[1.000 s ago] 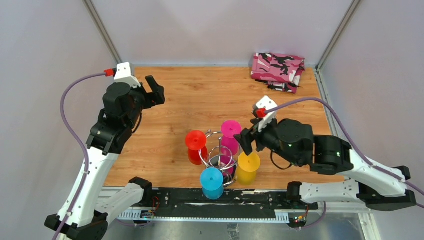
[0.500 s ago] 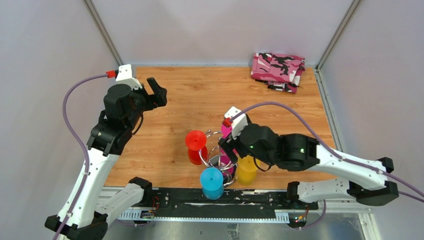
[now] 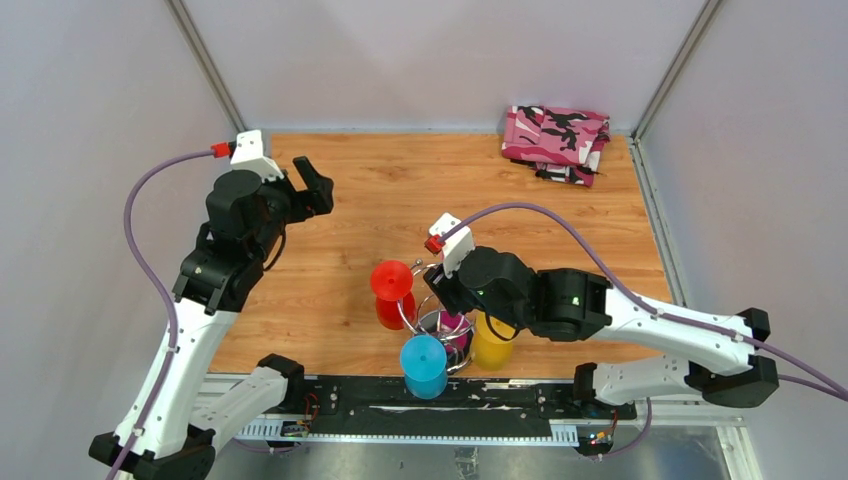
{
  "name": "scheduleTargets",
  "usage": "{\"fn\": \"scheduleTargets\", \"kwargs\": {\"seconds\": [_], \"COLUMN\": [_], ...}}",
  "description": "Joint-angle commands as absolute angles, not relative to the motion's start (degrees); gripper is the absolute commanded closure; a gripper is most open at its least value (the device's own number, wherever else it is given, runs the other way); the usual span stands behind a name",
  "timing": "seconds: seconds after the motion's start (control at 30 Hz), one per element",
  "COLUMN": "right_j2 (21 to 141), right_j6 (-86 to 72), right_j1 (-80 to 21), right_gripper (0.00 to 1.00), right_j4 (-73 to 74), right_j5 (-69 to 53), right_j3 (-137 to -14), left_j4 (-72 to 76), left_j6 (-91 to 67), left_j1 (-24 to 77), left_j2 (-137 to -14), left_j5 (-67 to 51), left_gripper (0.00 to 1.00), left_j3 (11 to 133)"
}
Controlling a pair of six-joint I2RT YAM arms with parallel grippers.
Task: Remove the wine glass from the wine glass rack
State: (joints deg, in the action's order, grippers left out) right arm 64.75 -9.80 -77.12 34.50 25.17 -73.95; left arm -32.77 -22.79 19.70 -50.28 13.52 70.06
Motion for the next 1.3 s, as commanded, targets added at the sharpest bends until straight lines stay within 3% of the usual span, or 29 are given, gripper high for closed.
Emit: {"fn": "scheduleTargets", "kwargs": {"seconds": [0.0,0.17,0.33,0.63,0.8,1.27], "right_j2": [67.37,68.03,67.50,68.32,68.47,75.01], "right_j6": [-10.16,-11.27,-12.13,-12.31,-11.16,-5.48], "right_j1": [-77.58,-77.60,-77.60,-77.59,-77.56,-70.83], "right_gripper": [0.55,0.68,0.99,1.00,1.00,1.00], "right_j4": [32.21,31.94,32.00,31.87,30.95,28.12], "right_j5": [24.81,25.18,27.22,31.03,34.92,31.34], "right_j3": [-74.18,-74.12,-74.21,-75.15,-76.85,-84.46], "left_j4": [-32.92,-33.12,-33.14,-33.38,-33.82,-33.96], "left_j6": [-22.77,-22.51,-22.50,-22.51,-22.50,-21.57], "left_j1": [20.04,20.04,20.04,20.04,20.04,20.04], "left_j2": [-49.66,-49.23,-48.96,-48.85,-49.01,-49.48], "left_j5": [13.71,14.21,14.33,15.18,16.32,17.80], "left_gripper": [0.07,0.07,0.07,0.12,0.22,0.12], "left_j3": [69.13,68.78,68.39,68.51,69.08,69.27]}}
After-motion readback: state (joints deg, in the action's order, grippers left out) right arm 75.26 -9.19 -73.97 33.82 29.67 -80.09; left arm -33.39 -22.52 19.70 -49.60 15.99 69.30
